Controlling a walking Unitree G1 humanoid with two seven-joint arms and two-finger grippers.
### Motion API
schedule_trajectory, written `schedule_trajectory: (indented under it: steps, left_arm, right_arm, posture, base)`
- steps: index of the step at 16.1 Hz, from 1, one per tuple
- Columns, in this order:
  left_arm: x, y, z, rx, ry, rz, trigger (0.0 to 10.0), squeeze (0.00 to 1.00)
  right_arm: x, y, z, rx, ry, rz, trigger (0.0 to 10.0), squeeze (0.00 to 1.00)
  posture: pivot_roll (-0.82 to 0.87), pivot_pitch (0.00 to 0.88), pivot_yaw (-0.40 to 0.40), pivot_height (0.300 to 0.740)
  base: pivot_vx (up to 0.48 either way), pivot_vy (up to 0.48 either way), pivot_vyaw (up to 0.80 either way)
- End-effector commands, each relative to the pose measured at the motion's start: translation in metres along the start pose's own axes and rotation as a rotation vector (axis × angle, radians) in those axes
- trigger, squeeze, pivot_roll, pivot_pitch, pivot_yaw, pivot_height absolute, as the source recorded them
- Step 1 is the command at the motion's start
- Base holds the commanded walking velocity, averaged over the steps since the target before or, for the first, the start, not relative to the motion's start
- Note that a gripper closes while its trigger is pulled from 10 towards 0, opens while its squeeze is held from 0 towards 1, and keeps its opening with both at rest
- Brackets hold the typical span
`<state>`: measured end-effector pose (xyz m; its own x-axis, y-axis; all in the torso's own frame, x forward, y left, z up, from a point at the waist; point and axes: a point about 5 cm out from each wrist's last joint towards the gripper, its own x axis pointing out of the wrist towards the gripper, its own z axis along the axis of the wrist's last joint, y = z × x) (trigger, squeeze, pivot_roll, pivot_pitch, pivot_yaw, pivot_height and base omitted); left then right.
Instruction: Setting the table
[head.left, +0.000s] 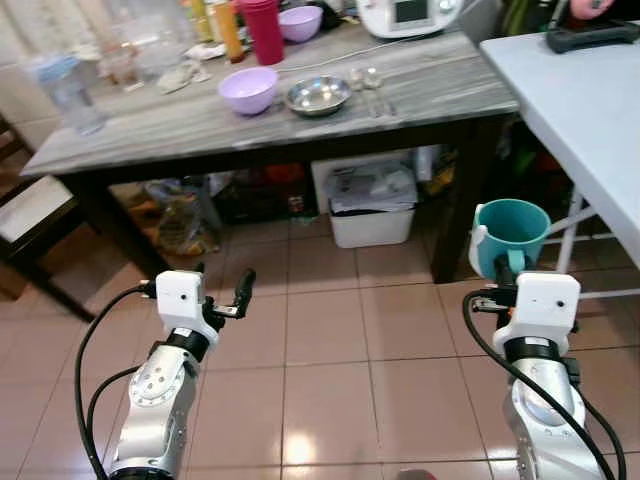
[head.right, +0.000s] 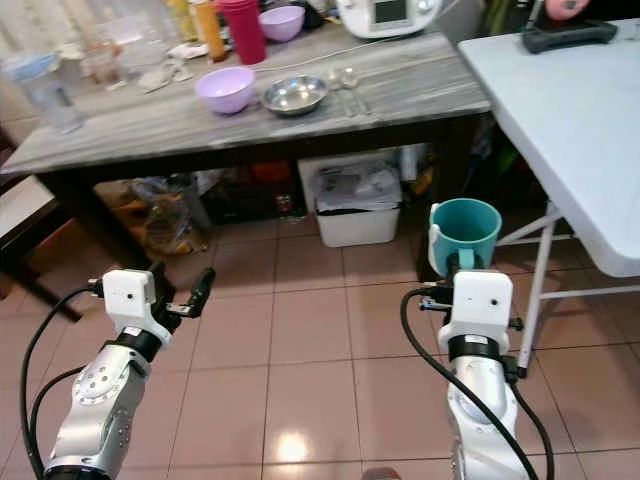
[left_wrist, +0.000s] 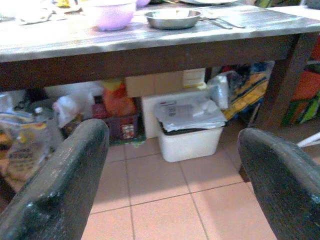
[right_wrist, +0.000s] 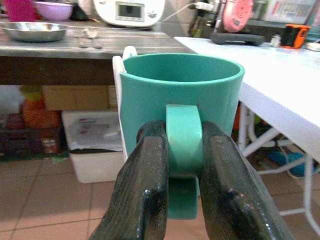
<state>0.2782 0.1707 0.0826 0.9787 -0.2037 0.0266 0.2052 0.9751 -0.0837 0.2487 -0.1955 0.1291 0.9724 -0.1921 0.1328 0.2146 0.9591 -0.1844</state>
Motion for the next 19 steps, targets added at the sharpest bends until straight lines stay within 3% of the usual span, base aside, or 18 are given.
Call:
schedule_trajectory:
  steps: [1,7,12,19]
  left_arm:
    - [-0.001,0.004,0.004,0.001,-0.008,0.002,10.0,0.00]
    - [0.001,-0.001,0.004,-0.017,-0.007,-0.022,10.0,0.00]
    - [0.002,-0.005,0.003,-0.026,-0.005,-0.058,10.0,0.00]
    - [0.013,-0.032,0.036,-0.039,-0.102,-0.204,10.0,0.00]
  right_arm:
    - [0.002,0.005,0.009,0.006,-0.036,0.017,10.0,0.00]
    - [0.003,0.005,0.010,0.010,-0.043,0.015,10.0,0.00]
    - [0.004,0.005,0.012,0.009,-0.048,0.012,10.0,0.00]
    - [0.012,0.004,0.031,-0.005,-0.121,-0.008,10.0,0.00]
  posture:
    - [-0.29,0.093,0.149,0.740]
    - [-0.29,0.091,0.151,0.740]
    - [-0.28,0.089,0.151,0.740]
    - [-0.28,0.082,0.147,0.740]
  base:
    - [0.480,0.000,0.00]
    - [0.480,0.000,0.46]
    - [0.480,0.000,0.00]
    - [0.480,0.000,0.00]
